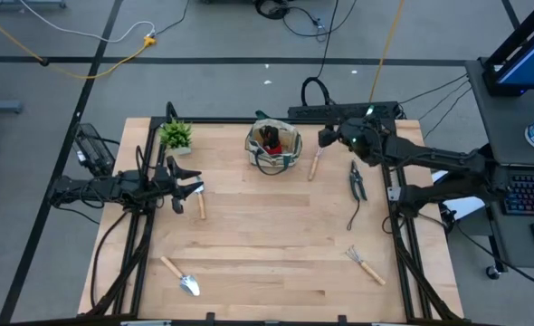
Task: Pick & Place Garden tools in Gardening bag
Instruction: Put the green spray bottle into the gardening bag
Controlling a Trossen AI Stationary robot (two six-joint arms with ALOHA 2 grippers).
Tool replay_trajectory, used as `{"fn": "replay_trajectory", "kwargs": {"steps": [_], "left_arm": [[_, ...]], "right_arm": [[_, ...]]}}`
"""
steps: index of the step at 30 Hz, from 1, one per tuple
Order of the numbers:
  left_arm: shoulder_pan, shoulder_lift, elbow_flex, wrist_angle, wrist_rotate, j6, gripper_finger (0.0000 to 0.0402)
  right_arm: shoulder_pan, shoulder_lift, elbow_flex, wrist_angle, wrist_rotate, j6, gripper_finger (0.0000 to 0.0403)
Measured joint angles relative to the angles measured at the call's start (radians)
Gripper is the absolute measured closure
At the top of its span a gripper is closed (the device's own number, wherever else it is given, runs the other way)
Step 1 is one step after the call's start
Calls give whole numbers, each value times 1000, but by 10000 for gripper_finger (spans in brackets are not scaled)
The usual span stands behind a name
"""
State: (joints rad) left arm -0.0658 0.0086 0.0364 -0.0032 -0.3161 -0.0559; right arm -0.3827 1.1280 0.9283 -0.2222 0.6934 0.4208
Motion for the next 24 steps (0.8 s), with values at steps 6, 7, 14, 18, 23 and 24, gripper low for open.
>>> {"fn": "replay_trajectory", "kwargs": {"steps": [6,7,14,18,23,24], "left_arm": [[0,0,0,0,0,0,231],[0,0,0,0,0,0,231],[0,0,0,0,0,0,231],[0,0,0,0,0,0,231],[0,0,0,0,0,0,231],[0,0,0,0,0,0,231]], "right_arm": [[-83,-24,0,-79,-70,25,124],[-95,-27,0,-91,-70,24,124],[-169,-54,1,-135,-116,24,124],[-210,-75,1,-135,-187,50,124],[-240,-99,1,-136,-203,72,124],[-245,-102,1,-136,-204,80,124]]}}
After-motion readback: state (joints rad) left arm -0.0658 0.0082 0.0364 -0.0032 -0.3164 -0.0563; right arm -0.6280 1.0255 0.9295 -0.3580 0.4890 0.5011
